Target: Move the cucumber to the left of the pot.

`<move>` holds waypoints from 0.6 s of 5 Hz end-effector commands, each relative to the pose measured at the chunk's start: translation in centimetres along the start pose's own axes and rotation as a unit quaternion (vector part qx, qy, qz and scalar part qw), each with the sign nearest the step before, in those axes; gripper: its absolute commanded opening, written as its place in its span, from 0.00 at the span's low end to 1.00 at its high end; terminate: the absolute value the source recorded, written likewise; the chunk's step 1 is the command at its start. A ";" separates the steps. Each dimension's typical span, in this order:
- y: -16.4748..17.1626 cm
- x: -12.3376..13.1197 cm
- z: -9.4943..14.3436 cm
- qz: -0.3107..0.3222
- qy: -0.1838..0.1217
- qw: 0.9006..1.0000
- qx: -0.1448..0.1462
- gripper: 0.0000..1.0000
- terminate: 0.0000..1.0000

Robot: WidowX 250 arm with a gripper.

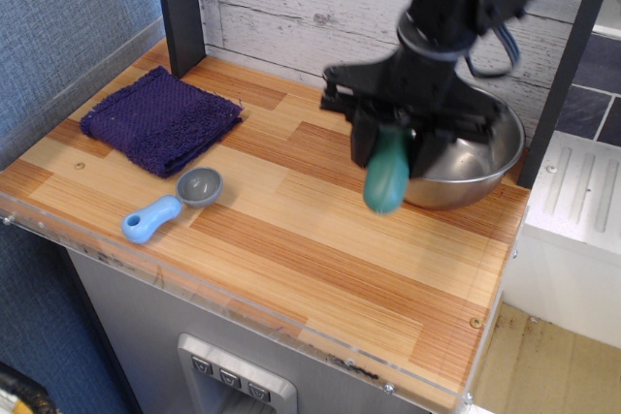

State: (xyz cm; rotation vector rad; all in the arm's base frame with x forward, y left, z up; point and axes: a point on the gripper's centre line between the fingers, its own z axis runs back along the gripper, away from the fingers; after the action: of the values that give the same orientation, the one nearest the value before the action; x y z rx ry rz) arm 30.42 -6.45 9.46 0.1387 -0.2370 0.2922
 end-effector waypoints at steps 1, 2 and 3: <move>1.2 4.9 -0.6 0.074 -0.023 0.997 -0.029 0.00 0.00; 2.4 6.9 -1.2 0.125 -0.033 0.991 -0.033 0.00 0.00; 3.9 8.5 -2.5 0.184 -0.032 0.982 -0.039 0.00 0.00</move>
State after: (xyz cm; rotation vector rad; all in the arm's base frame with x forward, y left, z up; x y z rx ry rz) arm 37.38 -0.18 7.71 0.0443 -0.2841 0.6421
